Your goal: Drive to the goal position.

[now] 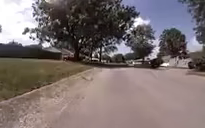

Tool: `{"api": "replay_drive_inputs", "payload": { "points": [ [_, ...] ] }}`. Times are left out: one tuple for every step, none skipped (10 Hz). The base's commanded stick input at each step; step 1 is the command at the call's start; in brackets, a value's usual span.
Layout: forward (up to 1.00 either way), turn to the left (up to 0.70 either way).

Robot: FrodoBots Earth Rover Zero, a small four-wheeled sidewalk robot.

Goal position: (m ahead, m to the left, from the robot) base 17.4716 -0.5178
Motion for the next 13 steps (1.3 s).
{"api": "replay_drive_inputs", "payload": {
  "points": [
    [1.0, 0.0],
    [1.0, -0.07],
    [1.0, -0.33],
    [1.0, -0.38],
    [1.0, -0.28],
    [1.0, 0.0],
    [1.0, 0.0],
    [1.0, 0.0],
    [1.0, 0.0],
    [1.0, 0.0],
    [1.0, 0.0],
    [1.0, 0.0],
    [1.0, 0.0]
  ]
}}
